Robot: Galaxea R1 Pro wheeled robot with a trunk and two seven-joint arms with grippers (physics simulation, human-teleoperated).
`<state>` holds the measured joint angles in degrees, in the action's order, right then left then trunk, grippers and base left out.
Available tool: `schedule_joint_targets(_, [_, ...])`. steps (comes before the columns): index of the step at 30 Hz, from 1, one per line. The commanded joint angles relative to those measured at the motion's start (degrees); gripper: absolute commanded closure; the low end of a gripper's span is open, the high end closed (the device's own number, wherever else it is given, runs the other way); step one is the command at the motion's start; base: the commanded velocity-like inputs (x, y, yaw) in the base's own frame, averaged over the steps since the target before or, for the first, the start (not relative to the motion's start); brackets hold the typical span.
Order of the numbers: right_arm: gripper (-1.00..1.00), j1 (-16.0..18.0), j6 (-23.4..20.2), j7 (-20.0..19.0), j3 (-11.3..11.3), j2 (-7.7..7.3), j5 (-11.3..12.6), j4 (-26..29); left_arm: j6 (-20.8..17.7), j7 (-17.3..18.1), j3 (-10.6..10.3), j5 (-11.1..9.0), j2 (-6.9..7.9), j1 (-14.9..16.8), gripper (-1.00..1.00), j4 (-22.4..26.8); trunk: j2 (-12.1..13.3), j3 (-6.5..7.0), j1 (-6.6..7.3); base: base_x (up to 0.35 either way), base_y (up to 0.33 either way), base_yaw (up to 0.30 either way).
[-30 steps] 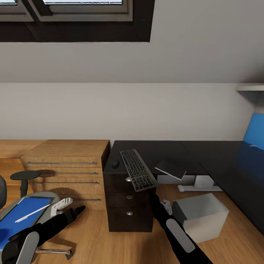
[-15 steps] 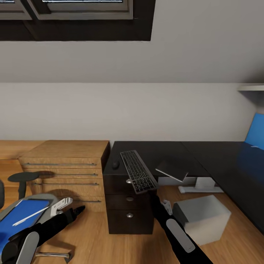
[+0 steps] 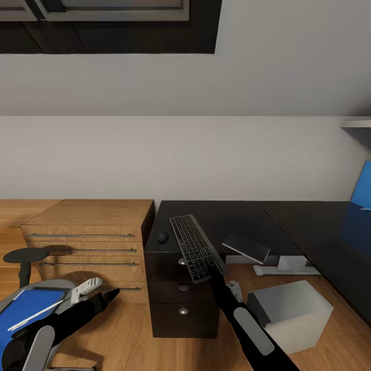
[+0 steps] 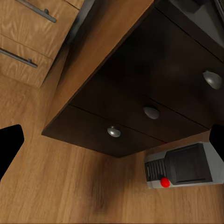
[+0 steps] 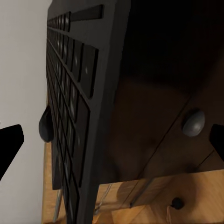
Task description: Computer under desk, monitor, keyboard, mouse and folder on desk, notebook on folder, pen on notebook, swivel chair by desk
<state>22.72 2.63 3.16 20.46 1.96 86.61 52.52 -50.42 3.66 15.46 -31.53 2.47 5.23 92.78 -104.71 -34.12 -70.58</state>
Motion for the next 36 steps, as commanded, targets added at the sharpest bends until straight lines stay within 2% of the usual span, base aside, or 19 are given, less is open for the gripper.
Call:
schedule_joint_targets(1, [-1.0,0.0,0.3,0.3,0.1,-0.03,0.5,0.1,-0.3,0.4,0.1,0.2,-0.01,0.0,-1.0,0.0,0.0,-0.06,0.0,0.079,0.013,0.0])
schedule_joint_targets(8, [-1.0,0.0,0.3,0.3,0.1,-0.03,0.0,0.1,-0.3,0.4,0.1,0.2,-0.01,0.0,-1.0,0.0,0.0,-0.06,0.0,0.029,0.005,0.0])
schedule_joint_targets(17, [-1.0,0.0,0.3,0.4,0.1,-0.03,-4.4,0.0,-0.3,0.4,0.1,0.2,-0.01,0.0,-1.0,0.0,0.0,-0.06,0.0,0.121,0.111,0.0])
schedule_joint_targets(27, [-1.0,0.0,0.3,0.6,0.0,0.04,-4.9,0.0,-0.4,0.4,0.1,0.2,-0.01,0.0,-1.0,0.0,0.0,-0.06,0.0,0.013,0.012,0.0])
schedule_joint_targets(28, [1.0,0.0,0.3,0.6,0.0,0.05,-4.9,0.0,-0.4,0.4,0.1,0.2,-0.01,0.0,-1.0,0.0,0.0,-0.06,0.0,0.0,0.0,0.0])
schedule_joint_targets(36, [1.0,0.0,0.4,0.4,0.0,-0.02,-4.9,0.0,-0.3,0.4,0.1,0.2,-0.01,0.0,-1.0,0.0,0.0,-0.06,0.0,0.0,0.0,0.0])
